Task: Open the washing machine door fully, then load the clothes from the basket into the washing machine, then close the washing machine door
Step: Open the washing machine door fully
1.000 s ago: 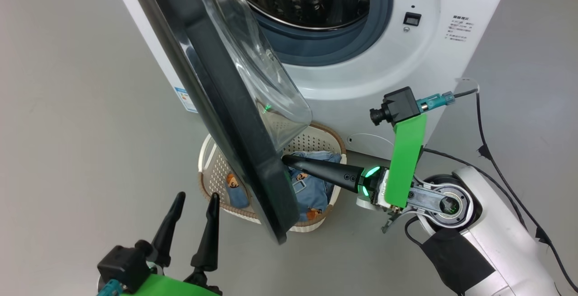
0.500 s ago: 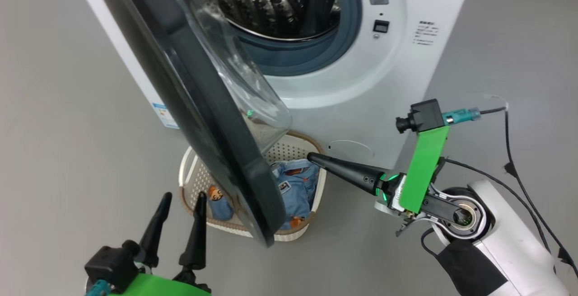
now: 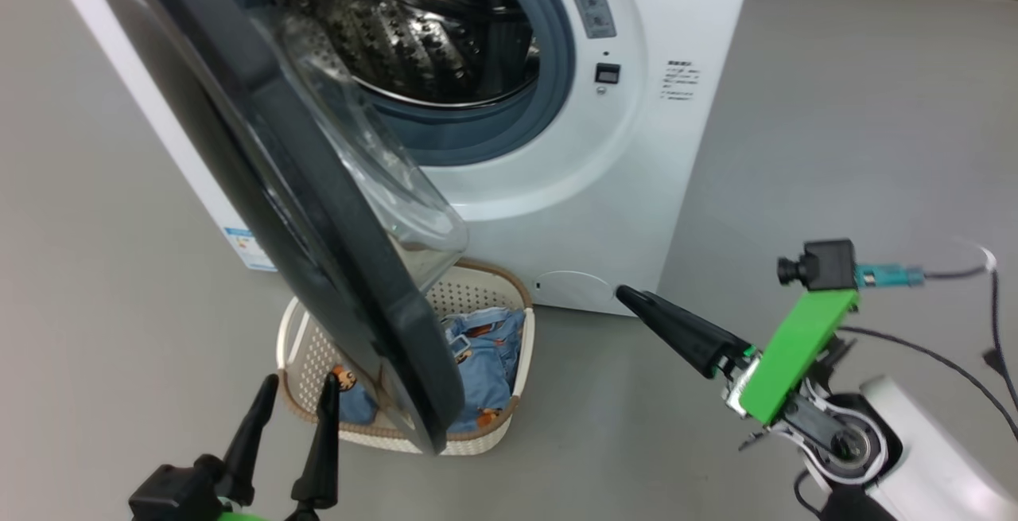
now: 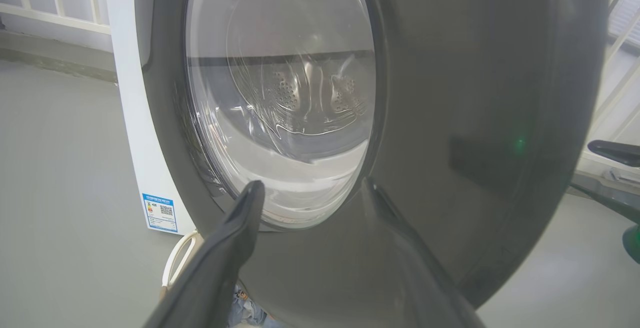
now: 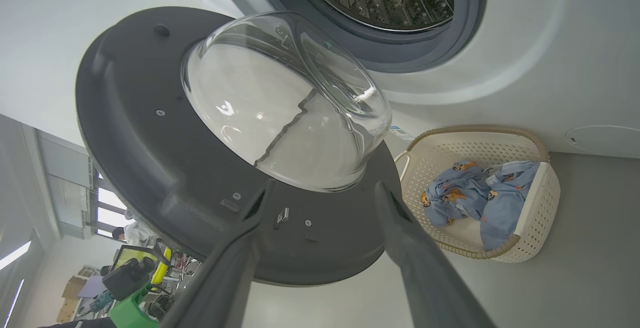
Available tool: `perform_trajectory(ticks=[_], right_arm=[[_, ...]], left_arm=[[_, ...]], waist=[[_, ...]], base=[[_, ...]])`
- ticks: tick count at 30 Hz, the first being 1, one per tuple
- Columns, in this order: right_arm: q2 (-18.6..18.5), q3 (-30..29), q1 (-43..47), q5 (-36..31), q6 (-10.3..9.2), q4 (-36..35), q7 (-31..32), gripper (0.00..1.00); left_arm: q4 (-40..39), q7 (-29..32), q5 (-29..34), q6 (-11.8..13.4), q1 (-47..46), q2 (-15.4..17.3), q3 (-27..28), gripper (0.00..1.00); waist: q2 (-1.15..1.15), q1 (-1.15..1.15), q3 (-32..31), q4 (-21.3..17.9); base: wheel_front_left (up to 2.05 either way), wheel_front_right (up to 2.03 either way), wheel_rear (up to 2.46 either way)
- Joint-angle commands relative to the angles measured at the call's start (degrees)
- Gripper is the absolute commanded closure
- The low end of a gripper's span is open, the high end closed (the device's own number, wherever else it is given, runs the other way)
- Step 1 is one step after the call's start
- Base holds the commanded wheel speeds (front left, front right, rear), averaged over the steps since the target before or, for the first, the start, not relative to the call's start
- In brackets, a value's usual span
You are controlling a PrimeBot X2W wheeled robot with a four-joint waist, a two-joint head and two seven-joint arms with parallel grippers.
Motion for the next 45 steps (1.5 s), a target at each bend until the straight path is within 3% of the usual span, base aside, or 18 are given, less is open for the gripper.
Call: perform_trajectory(ticks=[1, 15, 20, 22, 24, 36, 40, 45], right_arm=[[-0.98, 1.41, 0.85, -1.03, 0.1, -0.9, -2.51, 0.0], [-9.69, 11.82, 3.47, -7.17, 0.1, 7.78, -29.34, 0.0], [-11.45, 12.9, 3.32, -10.98, 0.1, 12.48, -33.5, 0.0], [-11.43, 11.96, 3.33, -12.01, 0.1, 13.08, -33.63, 0.0], [-10.76, 7.48, 3.94, -15.0, 0.1, 13.48, -33.69, 0.0], [-4.57, -14.33, 13.33, -38.99, 0.1, 7.1, -33.73, 0.0], [-3.33, -17.07, 16.02, -45.47, 0.1, 4.94, -33.73, 0.0], [-1.44, -18.99, 19.07, -48.16, 0.1, 4.73, -33.73, 0.0]], left_arm=[[-1.2, -0.37, -0.39, -0.1, -0.6, 1.12, 2.28, 0.0], [-1.13, -0.37, -0.61, -0.1, 1.3, 2.29, 3.18, 0.0], [-1.09, -0.37, -0.64, -0.1, 1.59, 2.37, 3.54, 0.0], [-1.07, -0.37, -0.66, -0.1, 1.65, 2.37, 3.67, 0.0], [-1.04, -0.37, -0.67, -0.1, 1.79, 2.32, 3.98, 0.0], [-1.46, -0.37, -0.44, -0.1, 2.41, 2.1, 5.22, 0.0], [-1.5, -0.37, -0.35, -0.1, 2.17, 2.11, 5.32, 0.0], [-1.43, -0.37, -0.23, -0.1, 2.13, 2.01, 5.34, 0.0]], waist=[[0.0, 0.0, -0.84, -1.09], [0.0, 0.0, -2.77, -4.18], [0.0, 0.0, -2.93, -4.81], [0.0, 0.0, -2.96, -4.96], [0.0, 0.0, -3.06, -5.26], [0.0, 0.0, -3.17, -6.21], [0.0, 0.0, -3.21, -6.12], [0.0, 0.0, -3.24, -5.85]], base=[[0.0, 0.0, 0.0], [0.0, 0.0, 0.0], [0.0, 0.0, 0.0], [0.0, 0.0, 0.0], [0.0, 0.0, 0.0], [0.0, 0.0, 0.0], [0.0, 0.0, 0.0], [0.0, 0.0, 0.0]])
